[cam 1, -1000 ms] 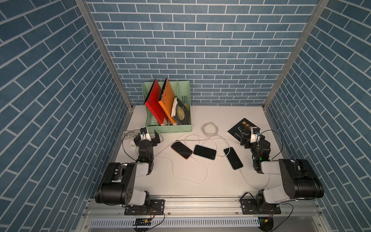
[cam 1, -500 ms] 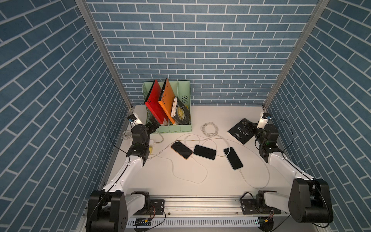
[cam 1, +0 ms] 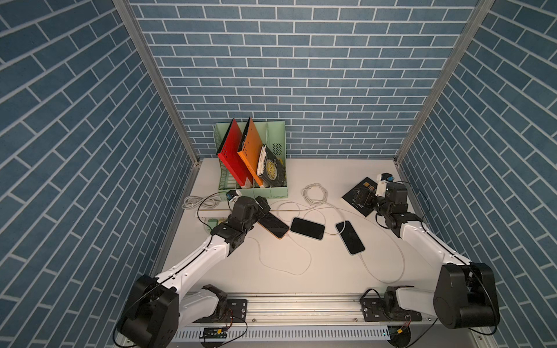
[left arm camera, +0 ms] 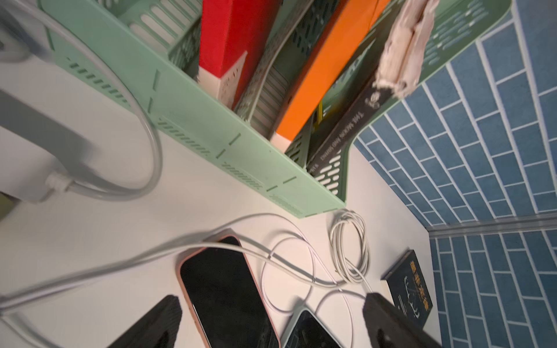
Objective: Unplug the charging cable from the phone
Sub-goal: Pick up the phone at the center of the board.
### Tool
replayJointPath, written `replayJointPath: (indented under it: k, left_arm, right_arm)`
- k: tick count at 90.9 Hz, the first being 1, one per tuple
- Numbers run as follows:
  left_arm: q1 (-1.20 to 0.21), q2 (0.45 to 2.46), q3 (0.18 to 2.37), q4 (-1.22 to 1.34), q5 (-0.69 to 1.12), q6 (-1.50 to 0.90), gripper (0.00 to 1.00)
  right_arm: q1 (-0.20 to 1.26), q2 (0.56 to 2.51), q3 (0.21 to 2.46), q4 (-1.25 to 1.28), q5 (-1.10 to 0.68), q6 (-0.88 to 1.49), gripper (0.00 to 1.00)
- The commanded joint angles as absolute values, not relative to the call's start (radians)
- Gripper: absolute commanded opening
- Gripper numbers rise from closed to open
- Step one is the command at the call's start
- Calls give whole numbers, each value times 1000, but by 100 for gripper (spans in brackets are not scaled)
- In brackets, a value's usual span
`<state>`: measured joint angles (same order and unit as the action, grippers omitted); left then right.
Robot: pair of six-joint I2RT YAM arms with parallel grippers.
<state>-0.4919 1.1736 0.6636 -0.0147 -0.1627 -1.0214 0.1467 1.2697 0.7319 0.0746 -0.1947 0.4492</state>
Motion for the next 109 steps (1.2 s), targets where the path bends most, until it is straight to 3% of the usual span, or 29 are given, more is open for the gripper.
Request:
replayJointPath:
  k: [1, 26, 61, 109]
  left_arm:
    - [-562, 1243, 662, -58, -221, -1143, 100]
    - [-674, 1486, 818, -205, -239, -1267, 100]
    - [-680, 1781, 1141, -563, -234, -1274, 100]
    - [-681, 1855, 1157, -555, -181, -1267, 100]
  right_arm:
    - [211, 1249, 687, 13, -182, 474, 100]
    - [322, 1248, 652, -31, -142, 467, 100]
    - [331, 1172, 567, -65, -101, 483, 100]
    - [331, 1175, 549, -45, -101, 513, 99]
